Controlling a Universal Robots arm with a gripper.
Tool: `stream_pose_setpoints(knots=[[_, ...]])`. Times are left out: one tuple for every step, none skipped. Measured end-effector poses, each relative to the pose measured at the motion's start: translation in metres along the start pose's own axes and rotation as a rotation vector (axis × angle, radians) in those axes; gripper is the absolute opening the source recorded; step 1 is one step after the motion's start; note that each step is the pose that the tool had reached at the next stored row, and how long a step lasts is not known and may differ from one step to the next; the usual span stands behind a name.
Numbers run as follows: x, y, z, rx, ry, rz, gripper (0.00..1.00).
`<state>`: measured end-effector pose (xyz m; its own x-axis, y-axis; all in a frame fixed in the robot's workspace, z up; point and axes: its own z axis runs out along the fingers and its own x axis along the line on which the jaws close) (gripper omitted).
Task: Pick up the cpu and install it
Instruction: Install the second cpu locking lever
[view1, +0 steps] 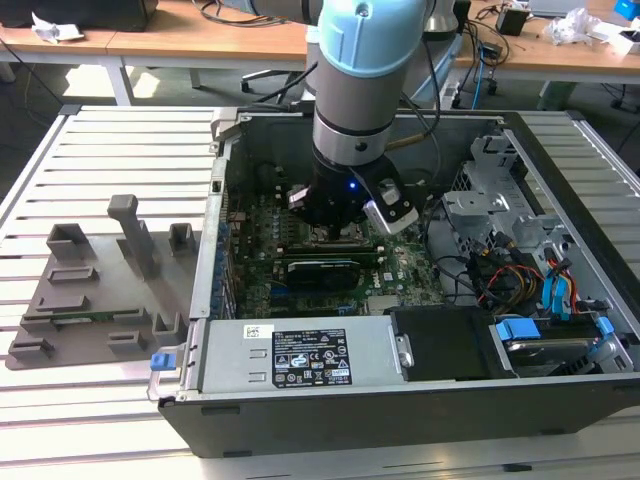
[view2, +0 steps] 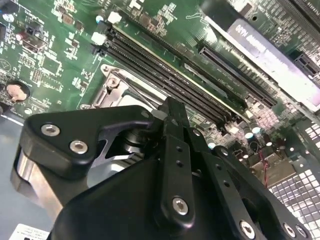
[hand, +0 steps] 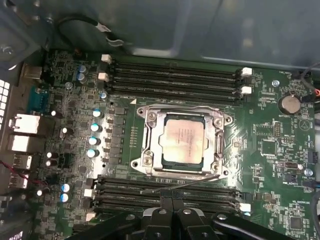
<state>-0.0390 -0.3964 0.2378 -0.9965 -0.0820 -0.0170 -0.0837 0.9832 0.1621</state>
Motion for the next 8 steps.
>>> stream_pose_setpoints(knots=[[-0.0001, 0.0006, 0.0007, -0.0066, -0.0005, 0.000, 0.11], [0.0009, 0.0013, 0.0029, -0.0162, -0.0017, 0.000, 0.11], [0.0047, 0.0011, 0.0055, -0.0165, -0.0016, 0.000, 0.11], [0.0087, 0.0011, 0.0075, -0.0166, -0.0015, 0.000, 0.11], [0.0115, 0.0010, 0.0092, -0.0170, -0.0016, 0.000, 0.11], [0.0137, 0.0010, 0.0104, -0.0180, -0.0016, 0.000, 0.11], [0.0170, 0.0010, 0.0122, -0.0208, -0.0018, 0.000, 0.11], [0.0197, 0.0008, 0.0144, -0.0242, -0.0021, 0.000, 0.11]])
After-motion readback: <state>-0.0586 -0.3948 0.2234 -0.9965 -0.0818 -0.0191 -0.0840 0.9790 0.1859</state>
